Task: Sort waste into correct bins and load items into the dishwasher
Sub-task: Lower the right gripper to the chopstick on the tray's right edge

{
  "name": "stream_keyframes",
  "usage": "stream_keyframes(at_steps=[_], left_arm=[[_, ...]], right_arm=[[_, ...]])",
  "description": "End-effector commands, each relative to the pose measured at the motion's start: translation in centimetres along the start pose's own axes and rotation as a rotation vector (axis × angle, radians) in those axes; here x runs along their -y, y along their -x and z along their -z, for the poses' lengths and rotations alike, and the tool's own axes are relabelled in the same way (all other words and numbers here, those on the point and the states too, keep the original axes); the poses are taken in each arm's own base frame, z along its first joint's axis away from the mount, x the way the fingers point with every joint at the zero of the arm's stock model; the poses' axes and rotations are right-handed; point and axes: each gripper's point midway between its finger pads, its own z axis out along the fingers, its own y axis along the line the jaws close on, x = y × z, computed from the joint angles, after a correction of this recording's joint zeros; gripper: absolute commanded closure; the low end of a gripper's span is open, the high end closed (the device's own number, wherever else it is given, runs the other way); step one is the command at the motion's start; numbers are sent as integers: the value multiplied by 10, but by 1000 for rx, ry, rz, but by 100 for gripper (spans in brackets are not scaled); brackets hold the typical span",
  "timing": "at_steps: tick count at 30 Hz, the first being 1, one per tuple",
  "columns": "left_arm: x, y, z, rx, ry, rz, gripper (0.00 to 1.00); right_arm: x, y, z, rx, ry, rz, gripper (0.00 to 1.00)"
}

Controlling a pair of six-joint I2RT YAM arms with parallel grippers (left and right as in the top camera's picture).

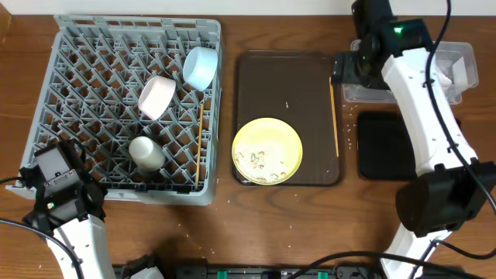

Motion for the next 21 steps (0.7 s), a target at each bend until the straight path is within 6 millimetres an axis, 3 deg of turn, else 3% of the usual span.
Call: stream_keyframes(at_steps=[1,14,21], left_arm=[[-4,5,3,13,8,-1,2],[-4,5,3,13,8,-1,2],[-4,5,3,13,8,-1,2]], right_arm=[[8,-11,-15,-34,-43,22,1],[14,-60,-70,-167,-87,51,1],[0,-60,-86,-154,-8,119,4]])
